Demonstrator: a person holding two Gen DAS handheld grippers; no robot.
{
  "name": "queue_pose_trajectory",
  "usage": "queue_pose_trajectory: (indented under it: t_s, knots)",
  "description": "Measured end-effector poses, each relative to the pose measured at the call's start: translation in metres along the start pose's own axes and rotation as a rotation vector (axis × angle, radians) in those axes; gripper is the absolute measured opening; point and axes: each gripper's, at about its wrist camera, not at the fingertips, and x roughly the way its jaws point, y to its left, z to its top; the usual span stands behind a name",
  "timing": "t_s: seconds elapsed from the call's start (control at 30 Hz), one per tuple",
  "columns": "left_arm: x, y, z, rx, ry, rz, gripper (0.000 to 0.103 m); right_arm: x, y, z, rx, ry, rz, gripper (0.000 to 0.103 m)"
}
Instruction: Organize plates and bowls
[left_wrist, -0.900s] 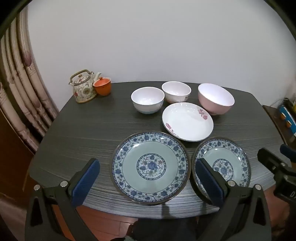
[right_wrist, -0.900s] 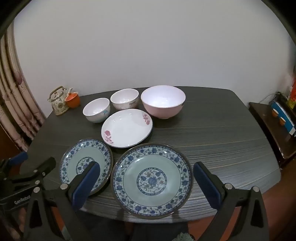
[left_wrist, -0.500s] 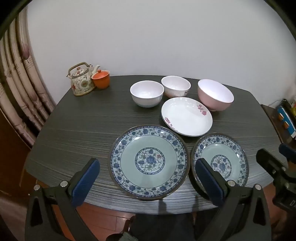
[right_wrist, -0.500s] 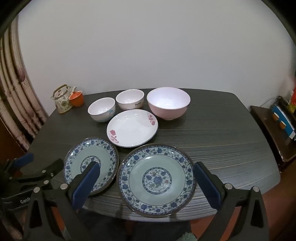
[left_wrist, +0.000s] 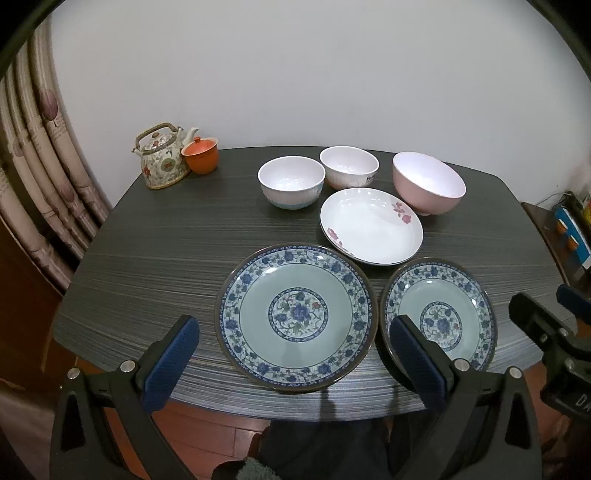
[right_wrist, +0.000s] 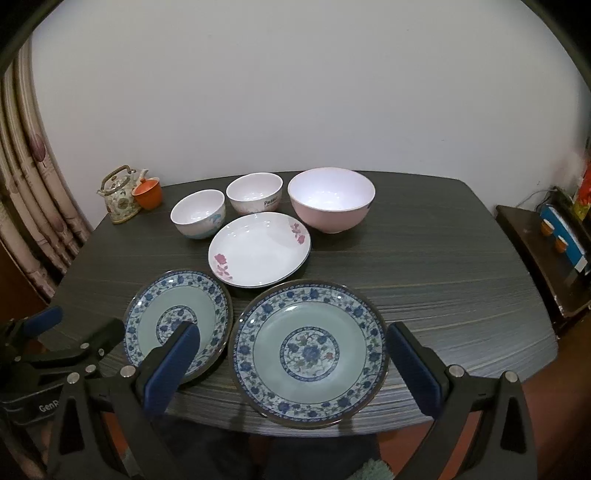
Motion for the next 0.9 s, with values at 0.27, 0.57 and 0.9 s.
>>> queue_pose_trajectory:
  t_s: [0.27, 0.57, 0.9]
  knots:
    - [0.0009, 0.0025, -0.0030, -0.005, 0.013, 0.010, 0.102, -0.0004, 0.0006, -0.0061, 0.014, 0.010, 0.016, 0.103]
    - [0.0000, 0.0051, -0.0043, -0.013, 0.018, 0.016, 0.102, -0.0020, 0.0026, -0.0073, 0.013, 0.007, 0.024, 0.103]
    - [0.0015, 0.0051, -0.0048, -0.013, 0.023, 0.022, 0.102, -0.0042, 0.0030, -0.0098, 0.017, 0.010, 0.029, 0.103]
